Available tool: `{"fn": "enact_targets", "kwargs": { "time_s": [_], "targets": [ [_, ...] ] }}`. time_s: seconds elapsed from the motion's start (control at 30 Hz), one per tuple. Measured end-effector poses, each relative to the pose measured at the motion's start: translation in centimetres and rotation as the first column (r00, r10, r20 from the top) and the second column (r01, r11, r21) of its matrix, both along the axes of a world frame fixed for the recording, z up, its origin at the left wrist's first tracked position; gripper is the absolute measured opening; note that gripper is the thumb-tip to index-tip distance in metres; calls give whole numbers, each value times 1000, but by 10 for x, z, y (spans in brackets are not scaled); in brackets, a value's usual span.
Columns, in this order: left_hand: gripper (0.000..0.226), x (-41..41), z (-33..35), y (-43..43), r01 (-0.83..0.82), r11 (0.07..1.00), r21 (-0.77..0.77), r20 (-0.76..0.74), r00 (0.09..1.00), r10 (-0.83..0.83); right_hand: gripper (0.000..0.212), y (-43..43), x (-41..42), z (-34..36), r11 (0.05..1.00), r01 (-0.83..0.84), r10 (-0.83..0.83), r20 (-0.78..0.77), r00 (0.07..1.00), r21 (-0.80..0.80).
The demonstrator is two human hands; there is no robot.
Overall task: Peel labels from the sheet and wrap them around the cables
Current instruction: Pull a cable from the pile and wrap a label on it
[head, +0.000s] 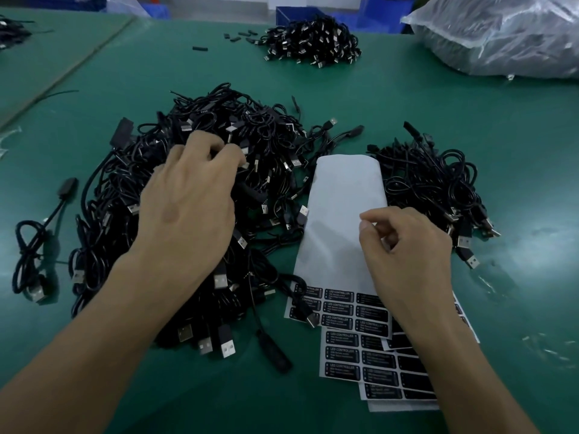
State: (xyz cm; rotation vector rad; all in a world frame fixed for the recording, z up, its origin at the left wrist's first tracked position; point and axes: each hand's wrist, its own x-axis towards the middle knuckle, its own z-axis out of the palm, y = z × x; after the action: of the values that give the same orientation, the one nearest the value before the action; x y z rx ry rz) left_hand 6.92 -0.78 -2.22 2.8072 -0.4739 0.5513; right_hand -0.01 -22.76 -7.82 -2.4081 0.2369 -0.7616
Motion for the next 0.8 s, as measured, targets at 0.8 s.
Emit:
{"fn": "enact_targets", "kwargs": {
  "time_s": [0.8],
  "targets": [
    [36,-16,-4,-34,443,381,-811,144,783,-604,54,8,-4,2,868,-403,387,112,915,289]
  ]
}}
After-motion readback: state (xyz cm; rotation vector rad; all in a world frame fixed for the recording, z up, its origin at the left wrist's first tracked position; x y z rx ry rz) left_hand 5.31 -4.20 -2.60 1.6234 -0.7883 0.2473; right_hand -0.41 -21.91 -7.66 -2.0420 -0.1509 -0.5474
